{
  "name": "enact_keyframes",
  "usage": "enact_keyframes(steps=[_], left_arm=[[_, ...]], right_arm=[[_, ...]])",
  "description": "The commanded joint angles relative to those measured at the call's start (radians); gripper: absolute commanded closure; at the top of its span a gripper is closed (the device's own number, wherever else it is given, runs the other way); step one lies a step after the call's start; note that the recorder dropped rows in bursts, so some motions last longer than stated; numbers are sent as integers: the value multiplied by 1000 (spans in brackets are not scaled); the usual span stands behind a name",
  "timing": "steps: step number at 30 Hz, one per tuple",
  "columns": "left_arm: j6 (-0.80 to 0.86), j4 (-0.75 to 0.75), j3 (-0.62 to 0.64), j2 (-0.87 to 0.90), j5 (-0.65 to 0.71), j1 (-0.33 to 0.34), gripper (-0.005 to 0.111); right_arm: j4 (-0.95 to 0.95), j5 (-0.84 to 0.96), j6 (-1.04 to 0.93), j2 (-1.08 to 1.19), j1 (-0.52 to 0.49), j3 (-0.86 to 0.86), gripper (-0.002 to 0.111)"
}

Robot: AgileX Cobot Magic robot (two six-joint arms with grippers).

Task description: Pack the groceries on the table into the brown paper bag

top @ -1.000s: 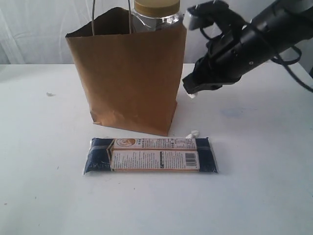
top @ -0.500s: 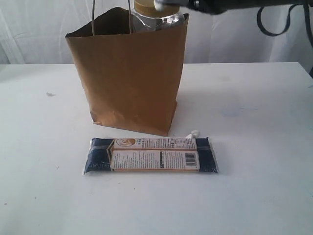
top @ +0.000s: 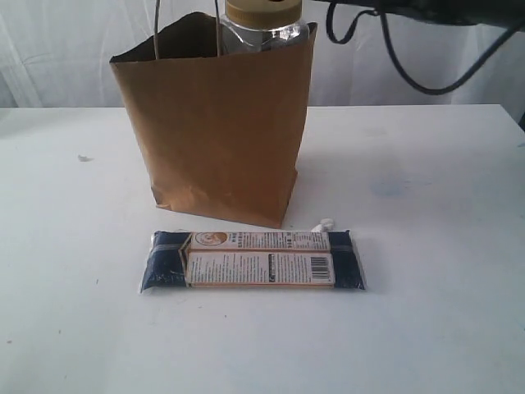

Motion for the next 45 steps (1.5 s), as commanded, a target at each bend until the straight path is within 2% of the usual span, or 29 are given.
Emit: enact_keyframes(steps=[1, 7, 17, 23, 27, 29, 31, 32, 38, 39, 45], left_arm=[[-1, -2, 3, -4, -2, 1, 107], [-1, -2, 3, -4, -2, 1, 107], [-1, -2, 3, -4, -2, 1, 107], [-1, -2, 3, -4, -2, 1, 107], [-1, -2, 3, -4, -2, 1, 107], [-1, -2, 3, -4, -2, 1, 107], [-1, -2, 3, -4, -2, 1, 107], [-1, -2, 3, -4, -2, 1, 107], [-1, -2, 3, -4, -2, 1, 107], [-1, -2, 3, -4, -2, 1, 107], [-1, -2, 3, -4, -2, 1, 107]], right_arm=[[11, -112, -59, 50, 29, -75, 108], [11, -170, -86, 112, 38, -173, 108], [11, -229, -96, 158, 38, -176, 108], [11, -229, -96, 156, 38, -176, 86], [11, -223, -90, 133, 38, -176, 85], [11, -218, 8, 100, 38, -174, 88], [-107, -210, 183, 49, 38, -146, 100], [-261, -206, 288, 1, 38, -112, 108], [-712, -243, 572, -187, 34, 44, 108], [-855, -267, 662, -261, 34, 99, 108], [-1379, -215, 917, -523, 31, 269, 108]])
